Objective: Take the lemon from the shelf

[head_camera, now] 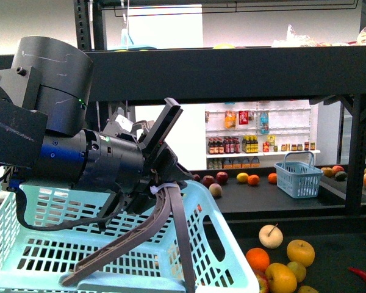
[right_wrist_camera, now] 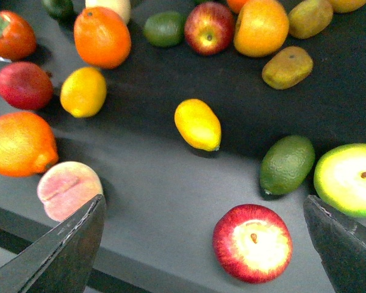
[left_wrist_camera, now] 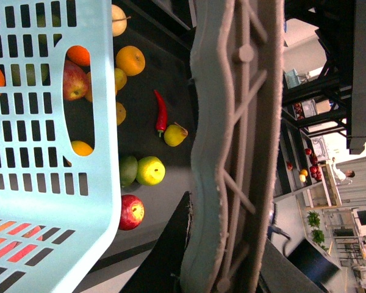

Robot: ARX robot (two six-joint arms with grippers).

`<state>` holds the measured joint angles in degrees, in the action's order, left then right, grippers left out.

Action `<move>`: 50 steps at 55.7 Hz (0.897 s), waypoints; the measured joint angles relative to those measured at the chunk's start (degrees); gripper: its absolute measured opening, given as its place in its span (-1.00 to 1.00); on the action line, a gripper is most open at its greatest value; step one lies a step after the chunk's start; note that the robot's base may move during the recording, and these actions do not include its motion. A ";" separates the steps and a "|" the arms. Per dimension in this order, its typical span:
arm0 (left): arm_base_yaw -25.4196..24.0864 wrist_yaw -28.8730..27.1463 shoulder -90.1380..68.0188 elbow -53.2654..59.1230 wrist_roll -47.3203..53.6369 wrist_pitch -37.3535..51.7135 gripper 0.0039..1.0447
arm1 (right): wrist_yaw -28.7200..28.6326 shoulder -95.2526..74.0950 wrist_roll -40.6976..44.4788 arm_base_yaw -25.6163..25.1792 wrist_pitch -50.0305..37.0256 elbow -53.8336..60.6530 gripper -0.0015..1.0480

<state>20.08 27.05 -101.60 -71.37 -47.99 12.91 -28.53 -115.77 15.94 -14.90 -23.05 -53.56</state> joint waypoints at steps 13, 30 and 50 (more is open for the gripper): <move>0.00 0.07 0.00 0.00 -0.02 0.00 -0.77 | 1.36 -15.10 9.99 4.98 1.11 -12.13 0.86; 0.00 0.00 0.00 0.00 -0.02 0.00 -0.77 | 5.68 -31.67 13.68 10.62 2.34 -28.35 0.86; 0.00 0.02 0.00 0.00 -0.04 0.00 -0.77 | 11.41 -45.20 15.04 13.51 4.57 -46.47 0.86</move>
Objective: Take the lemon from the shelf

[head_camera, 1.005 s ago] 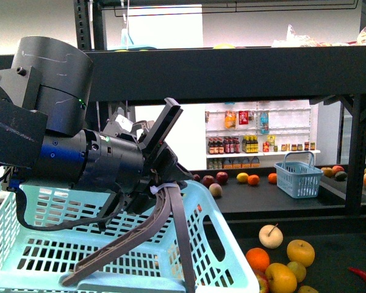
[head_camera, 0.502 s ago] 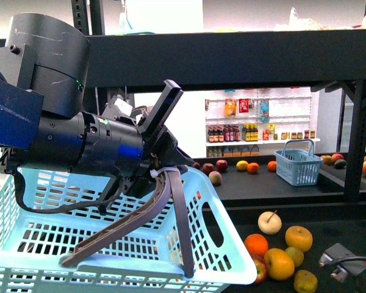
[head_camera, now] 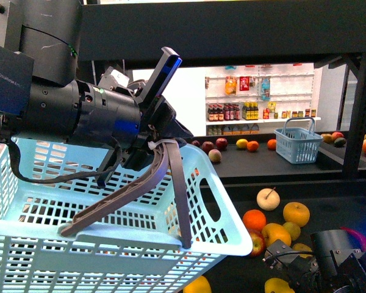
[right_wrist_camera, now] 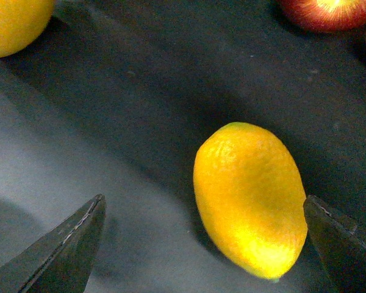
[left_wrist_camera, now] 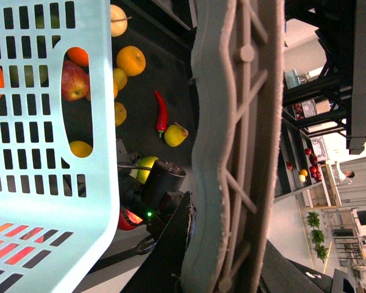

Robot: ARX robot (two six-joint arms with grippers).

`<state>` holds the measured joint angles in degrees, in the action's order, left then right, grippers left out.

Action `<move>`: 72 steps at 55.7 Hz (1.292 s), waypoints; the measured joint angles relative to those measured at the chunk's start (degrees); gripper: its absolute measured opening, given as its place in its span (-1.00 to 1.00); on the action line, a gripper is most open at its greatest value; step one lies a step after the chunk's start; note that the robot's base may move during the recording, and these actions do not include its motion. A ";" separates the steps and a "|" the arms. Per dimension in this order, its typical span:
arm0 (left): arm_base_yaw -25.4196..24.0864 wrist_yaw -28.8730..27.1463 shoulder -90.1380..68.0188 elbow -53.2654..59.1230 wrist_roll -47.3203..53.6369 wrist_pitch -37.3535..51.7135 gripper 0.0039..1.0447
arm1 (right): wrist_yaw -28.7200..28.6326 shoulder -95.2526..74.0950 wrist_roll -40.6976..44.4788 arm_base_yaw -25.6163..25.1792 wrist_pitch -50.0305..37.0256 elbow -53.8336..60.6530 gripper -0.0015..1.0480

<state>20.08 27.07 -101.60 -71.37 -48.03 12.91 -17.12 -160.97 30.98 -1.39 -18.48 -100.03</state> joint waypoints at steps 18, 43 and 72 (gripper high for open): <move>0.00 0.00 0.00 0.00 0.00 0.00 -0.77 | 0.50 -4.85 1.18 -0.07 1.20 -5.44 0.68; 0.00 0.02 0.00 0.00 0.02 0.00 -0.78 | 0.44 6.14 -3.98 -2.36 -10.23 8.37 -0.06; 0.00 0.00 0.00 0.00 0.00 0.00 -0.79 | -12.61 47.52 -21.42 -0.92 -9.22 26.71 -0.06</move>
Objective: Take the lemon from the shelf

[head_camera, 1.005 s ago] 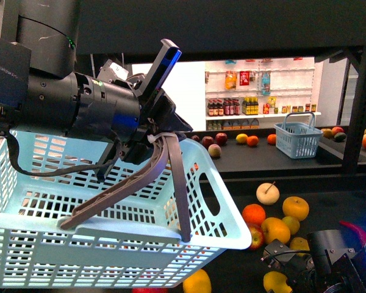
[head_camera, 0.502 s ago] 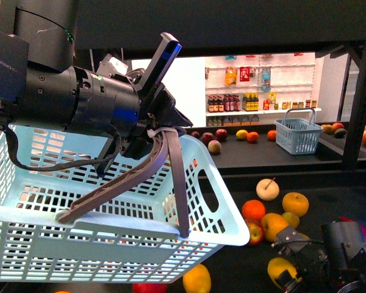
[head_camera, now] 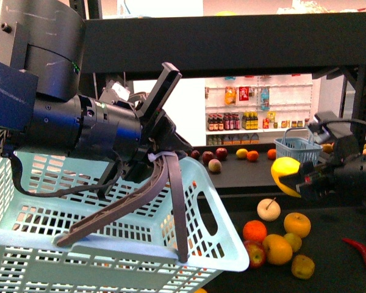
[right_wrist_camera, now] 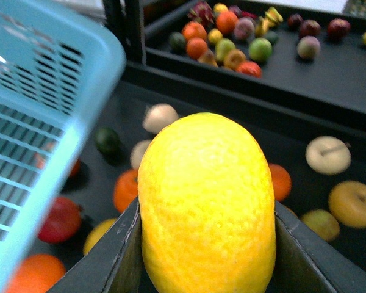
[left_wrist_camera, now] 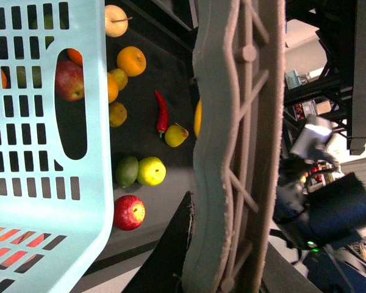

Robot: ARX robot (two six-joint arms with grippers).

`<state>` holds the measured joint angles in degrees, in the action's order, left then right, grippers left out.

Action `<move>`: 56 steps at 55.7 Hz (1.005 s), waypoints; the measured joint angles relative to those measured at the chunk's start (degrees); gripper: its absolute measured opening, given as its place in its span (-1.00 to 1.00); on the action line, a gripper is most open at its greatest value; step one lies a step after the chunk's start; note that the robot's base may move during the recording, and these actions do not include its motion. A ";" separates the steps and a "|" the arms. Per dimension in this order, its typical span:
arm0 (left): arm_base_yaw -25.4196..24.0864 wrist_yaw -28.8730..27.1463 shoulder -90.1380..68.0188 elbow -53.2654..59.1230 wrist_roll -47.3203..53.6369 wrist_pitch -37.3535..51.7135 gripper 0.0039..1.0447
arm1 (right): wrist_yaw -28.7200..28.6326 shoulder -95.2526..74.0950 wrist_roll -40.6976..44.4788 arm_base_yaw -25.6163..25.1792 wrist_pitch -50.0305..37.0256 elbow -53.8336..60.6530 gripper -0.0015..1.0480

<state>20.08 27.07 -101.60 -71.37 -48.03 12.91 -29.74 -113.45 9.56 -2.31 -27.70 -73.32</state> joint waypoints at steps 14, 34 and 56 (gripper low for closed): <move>0.00 0.02 0.02 0.00 0.00 0.00 -0.79 | -1.66 5.57 -5.16 6.88 2.64 1.42 -0.06; 0.00 0.00 0.00 0.02 0.02 0.00 -0.79 | 1.22 3.34 -5.73 16.70 1.33 5.60 -0.06; 0.00 0.02 0.00 0.00 0.00 0.00 -0.80 | 3.67 -2.89 -7.72 18.12 -1.40 5.60 0.10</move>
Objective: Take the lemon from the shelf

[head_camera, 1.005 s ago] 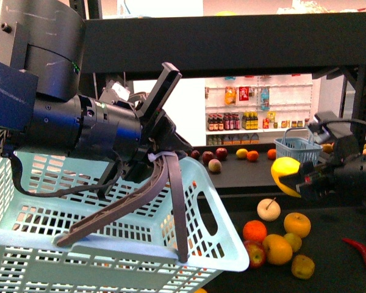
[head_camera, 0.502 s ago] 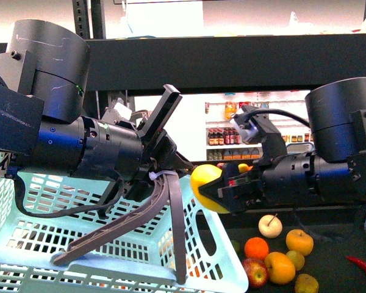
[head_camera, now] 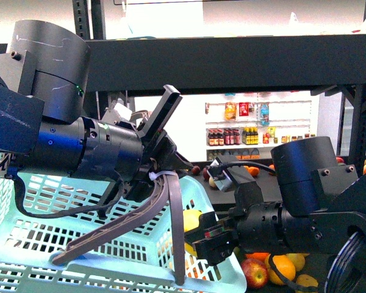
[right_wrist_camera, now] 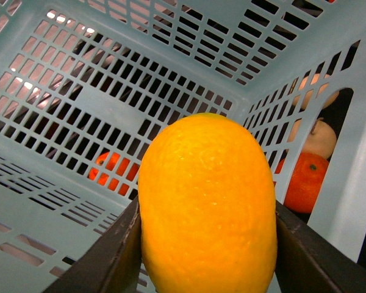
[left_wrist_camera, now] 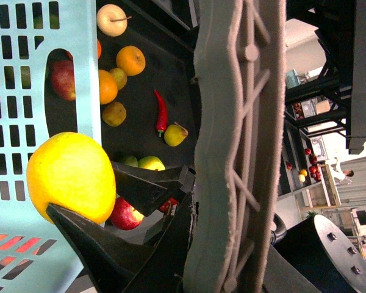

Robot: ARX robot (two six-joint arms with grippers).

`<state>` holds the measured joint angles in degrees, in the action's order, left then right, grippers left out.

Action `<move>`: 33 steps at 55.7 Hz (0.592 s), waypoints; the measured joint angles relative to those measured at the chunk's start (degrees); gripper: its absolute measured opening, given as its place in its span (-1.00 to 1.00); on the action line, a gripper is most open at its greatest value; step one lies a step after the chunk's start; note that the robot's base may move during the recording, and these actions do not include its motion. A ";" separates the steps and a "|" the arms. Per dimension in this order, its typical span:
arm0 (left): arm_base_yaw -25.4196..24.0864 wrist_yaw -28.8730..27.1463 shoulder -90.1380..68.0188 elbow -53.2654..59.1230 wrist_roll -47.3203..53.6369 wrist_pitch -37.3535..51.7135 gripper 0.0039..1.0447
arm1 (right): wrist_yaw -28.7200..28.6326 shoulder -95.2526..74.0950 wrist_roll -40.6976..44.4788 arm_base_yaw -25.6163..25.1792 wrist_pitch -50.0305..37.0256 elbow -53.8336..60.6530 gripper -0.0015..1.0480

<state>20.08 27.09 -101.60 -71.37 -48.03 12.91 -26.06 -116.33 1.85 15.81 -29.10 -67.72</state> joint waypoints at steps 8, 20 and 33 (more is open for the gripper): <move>0.00 0.00 0.00 0.00 0.00 0.00 -0.80 | -1.25 0.02 -3.02 -0.13 -2.45 -0.02 0.50; 0.00 0.04 0.00 0.00 -0.09 0.00 -0.81 | -2.47 1.73 -8.76 -3.04 -6.10 0.15 0.86; -0.04 -0.07 0.00 0.00 -0.20 0.00 -0.82 | -5.86 7.76 -13.07 -13.86 -10.03 1.27 0.86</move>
<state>20.03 27.03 -101.60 -71.37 -48.23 12.91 -31.92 -108.57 -11.22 1.96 -39.13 -66.46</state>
